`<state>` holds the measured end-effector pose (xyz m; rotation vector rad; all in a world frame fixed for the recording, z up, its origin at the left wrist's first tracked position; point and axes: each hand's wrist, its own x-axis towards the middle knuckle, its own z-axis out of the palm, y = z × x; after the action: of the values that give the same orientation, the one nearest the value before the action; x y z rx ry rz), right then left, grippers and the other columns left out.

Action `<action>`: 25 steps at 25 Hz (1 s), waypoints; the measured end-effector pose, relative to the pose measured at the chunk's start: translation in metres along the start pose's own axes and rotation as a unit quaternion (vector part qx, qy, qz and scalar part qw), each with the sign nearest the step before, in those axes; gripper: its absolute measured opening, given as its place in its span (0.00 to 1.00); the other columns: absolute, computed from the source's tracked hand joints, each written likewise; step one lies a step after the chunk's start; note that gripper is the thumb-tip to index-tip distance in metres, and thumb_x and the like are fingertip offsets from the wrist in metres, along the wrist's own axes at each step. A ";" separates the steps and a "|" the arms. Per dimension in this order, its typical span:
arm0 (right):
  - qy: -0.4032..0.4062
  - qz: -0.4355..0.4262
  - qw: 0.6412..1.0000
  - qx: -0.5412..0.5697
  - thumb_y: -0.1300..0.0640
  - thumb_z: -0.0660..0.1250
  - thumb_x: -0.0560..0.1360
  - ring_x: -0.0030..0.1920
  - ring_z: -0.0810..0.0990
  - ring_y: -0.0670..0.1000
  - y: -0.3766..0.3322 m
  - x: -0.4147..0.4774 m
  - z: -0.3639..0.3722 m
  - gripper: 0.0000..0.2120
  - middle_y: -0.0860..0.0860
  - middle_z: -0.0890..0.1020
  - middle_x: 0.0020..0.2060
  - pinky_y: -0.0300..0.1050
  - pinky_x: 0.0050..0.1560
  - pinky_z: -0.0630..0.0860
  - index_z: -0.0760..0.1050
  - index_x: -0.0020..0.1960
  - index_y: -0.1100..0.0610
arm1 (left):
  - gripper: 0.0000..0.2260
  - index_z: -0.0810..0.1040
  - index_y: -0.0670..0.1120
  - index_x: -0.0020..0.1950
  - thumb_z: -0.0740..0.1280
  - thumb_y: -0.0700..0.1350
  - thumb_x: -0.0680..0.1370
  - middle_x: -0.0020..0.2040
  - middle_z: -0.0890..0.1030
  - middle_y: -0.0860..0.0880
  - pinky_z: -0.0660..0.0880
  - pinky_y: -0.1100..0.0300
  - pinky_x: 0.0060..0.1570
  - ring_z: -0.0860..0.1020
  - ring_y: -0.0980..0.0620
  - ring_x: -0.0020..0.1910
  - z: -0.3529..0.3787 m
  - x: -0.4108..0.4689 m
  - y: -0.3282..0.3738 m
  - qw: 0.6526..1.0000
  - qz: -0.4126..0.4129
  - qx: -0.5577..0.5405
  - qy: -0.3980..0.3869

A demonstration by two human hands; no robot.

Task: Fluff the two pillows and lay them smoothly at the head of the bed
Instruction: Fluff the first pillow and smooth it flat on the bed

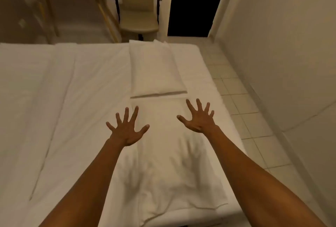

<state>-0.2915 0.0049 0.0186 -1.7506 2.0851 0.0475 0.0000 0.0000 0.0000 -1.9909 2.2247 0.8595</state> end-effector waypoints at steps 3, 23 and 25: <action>-0.043 0.020 0.999 0.006 0.20 0.51 0.69 0.77 0.36 0.71 0.035 0.050 0.045 0.46 0.52 0.40 0.82 0.73 0.75 0.42 0.38 0.80 0.37 | 0.39 0.32 0.65 0.77 0.50 0.75 0.74 0.82 0.35 0.51 0.39 0.26 0.70 0.38 0.36 0.80 0.062 0.042 0.006 0.998 -0.050 -0.017 -0.021; 0.194 -0.025 0.978 0.070 0.18 0.57 0.65 0.77 0.57 0.68 0.148 0.238 0.374 0.51 0.63 0.53 0.80 0.65 0.74 0.60 0.52 0.81 0.42 | 0.50 0.45 0.59 0.81 0.56 0.81 0.66 0.83 0.42 0.47 0.50 0.24 0.69 0.45 0.31 0.79 0.395 0.256 -0.025 0.955 -0.170 -0.048 0.239; 0.195 -0.022 0.978 0.066 0.18 0.57 0.65 0.77 0.57 0.68 0.148 0.237 0.372 0.51 0.63 0.54 0.80 0.65 0.74 0.60 0.53 0.81 0.43 | 0.50 0.45 0.60 0.81 0.56 0.82 0.66 0.83 0.43 0.48 0.51 0.24 0.70 0.45 0.31 0.79 0.393 0.253 -0.023 0.954 -0.170 -0.049 0.241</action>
<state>-0.3531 -0.0791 -0.4346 -1.8367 2.2504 -0.4728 -0.1529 -0.0653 -0.4374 -2.7683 1.9526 0.4919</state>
